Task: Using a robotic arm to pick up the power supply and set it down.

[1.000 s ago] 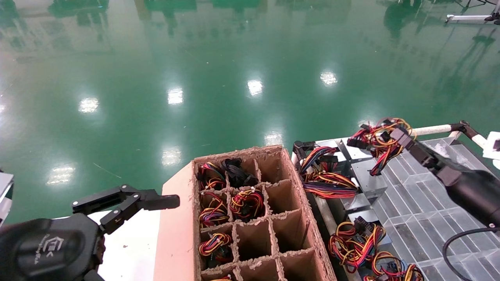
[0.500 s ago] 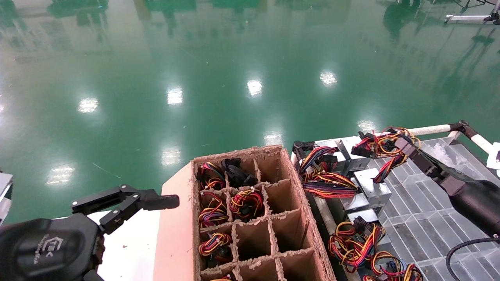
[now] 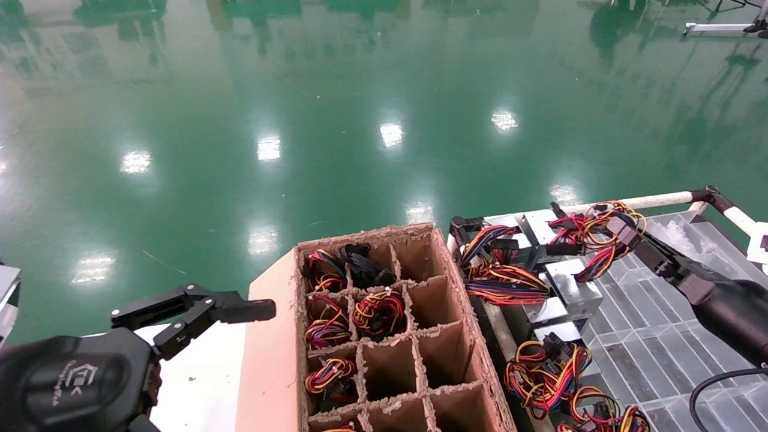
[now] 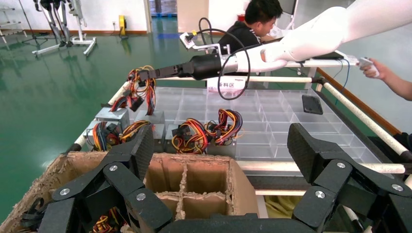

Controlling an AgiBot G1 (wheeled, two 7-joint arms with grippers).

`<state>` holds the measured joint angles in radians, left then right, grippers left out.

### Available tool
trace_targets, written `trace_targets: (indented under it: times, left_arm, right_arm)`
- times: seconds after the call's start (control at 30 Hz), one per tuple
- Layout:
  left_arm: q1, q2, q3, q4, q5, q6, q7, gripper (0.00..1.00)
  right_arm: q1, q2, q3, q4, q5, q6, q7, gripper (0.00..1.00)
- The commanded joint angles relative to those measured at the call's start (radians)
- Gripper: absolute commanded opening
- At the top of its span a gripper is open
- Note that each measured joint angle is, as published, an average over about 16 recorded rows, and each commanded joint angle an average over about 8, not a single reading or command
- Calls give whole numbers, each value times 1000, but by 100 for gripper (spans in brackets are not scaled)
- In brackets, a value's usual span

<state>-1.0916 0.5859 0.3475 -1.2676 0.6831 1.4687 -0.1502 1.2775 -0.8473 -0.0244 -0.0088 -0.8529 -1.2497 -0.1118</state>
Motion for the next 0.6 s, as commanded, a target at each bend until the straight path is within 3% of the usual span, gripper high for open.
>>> trace_targets:
  times: [0.03,0.6]
  left_arm:
    - [0,0,0,0,0,0,0,100]
    - [0,0,0,0,0,0,0,100]
  right_arm:
    - [0,-1,0,0,0,0,1,100]
    - [9,-6,1,2,-1,-8,13,100]
